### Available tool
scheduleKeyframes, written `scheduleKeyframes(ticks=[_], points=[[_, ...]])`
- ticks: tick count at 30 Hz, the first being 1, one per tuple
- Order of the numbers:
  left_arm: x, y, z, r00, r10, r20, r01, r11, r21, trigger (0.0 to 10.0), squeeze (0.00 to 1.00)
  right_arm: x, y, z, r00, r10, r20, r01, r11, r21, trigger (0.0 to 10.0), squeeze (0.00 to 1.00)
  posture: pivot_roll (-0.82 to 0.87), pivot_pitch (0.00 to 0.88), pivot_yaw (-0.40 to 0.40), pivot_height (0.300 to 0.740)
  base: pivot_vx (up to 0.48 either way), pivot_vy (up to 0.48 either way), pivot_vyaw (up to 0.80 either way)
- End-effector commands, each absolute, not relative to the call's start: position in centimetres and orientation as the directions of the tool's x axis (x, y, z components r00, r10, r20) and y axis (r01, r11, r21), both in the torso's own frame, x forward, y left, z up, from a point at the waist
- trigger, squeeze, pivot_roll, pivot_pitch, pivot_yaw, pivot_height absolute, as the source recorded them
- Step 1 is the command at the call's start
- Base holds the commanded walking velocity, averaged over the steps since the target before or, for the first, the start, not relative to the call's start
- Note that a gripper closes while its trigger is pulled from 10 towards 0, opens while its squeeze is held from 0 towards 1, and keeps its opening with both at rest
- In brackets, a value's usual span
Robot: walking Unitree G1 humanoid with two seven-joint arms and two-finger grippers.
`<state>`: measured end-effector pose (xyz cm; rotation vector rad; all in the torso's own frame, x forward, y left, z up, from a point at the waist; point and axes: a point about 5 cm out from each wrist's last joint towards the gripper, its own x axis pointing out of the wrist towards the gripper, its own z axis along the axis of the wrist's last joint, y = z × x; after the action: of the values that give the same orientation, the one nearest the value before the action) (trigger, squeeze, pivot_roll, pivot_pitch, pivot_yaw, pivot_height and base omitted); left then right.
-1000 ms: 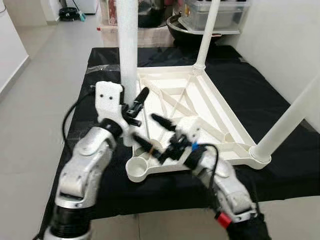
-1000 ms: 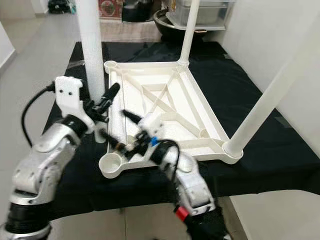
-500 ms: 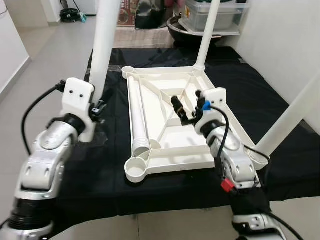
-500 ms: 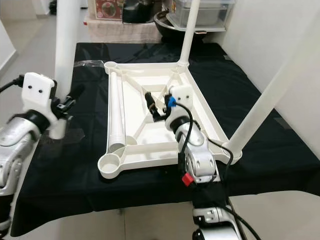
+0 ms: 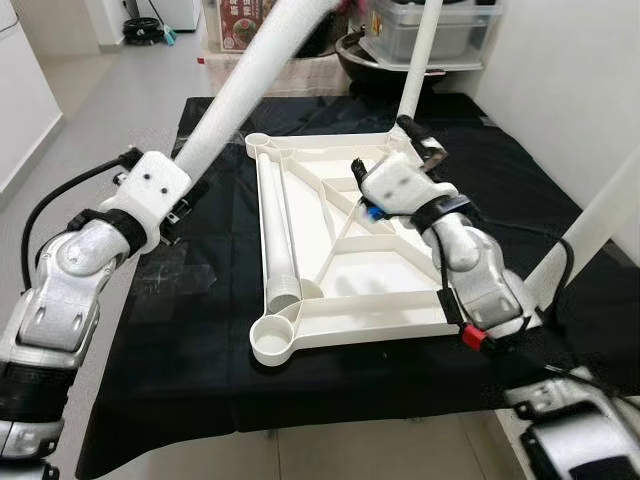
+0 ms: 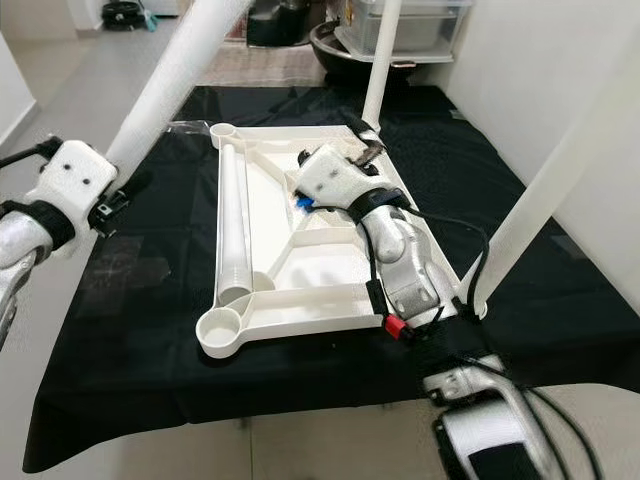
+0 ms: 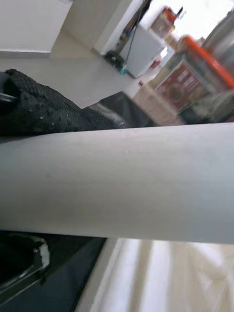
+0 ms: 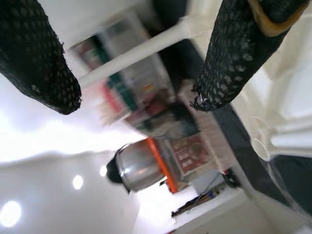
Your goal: Building children table
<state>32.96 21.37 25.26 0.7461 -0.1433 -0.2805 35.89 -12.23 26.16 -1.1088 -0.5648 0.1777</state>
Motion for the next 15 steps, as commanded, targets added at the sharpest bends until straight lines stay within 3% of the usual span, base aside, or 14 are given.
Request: scheduleKeyframes(ticks=[1, 7, 11, 15], points=[[33.1, 21.4, 25.1, 0.947, -0.32, -0.013, 0.229, 0.647, 0.727, 10.0, 0.0, 35.7, -11.6, 25.9, 0.83, 0.437, 0.347, 0.182, 0.376, -0.909, 10.0, 0.0, 0.06, 0.095, -0.057, 0.74, 0.0, 0.0, 0.0], [33.8, 21.6, 25.1, 0.949, -0.312, -0.053, 0.224, 0.545, 0.808, 10.0, 0.0, 35.7, -11.2, 25.5, 0.802, 0.472, 0.366, 0.247, 0.296, -0.923, 10.0, 0.0, 0.06, 0.094, -0.058, 0.74, 0.0, 0.0, 0.0], [34.6, 20.9, 24.9, 0.951, -0.304, -0.061, 0.177, 0.373, 0.911, 10.0, 0.0, 35.3, -10.2, 25.3, 0.768, 0.517, 0.378, 0.283, 0.255, -0.925, 10.0, 0.0, 0.06, 0.094, -0.054, 0.74, 0.0, 0.0, 0.0], [34.8, 20.7, 24.7, 0.95, -0.304, -0.067, 0.169, 0.323, 0.931, 10.0, 0.0, 35.2, -9.9, 25.2, 0.758, 0.526, 0.386, 0.299, 0.245, -0.922, 10.0, 0.0, 0.06, 0.094, -0.053, 0.74, 0.0, 0.0, 0.0]])
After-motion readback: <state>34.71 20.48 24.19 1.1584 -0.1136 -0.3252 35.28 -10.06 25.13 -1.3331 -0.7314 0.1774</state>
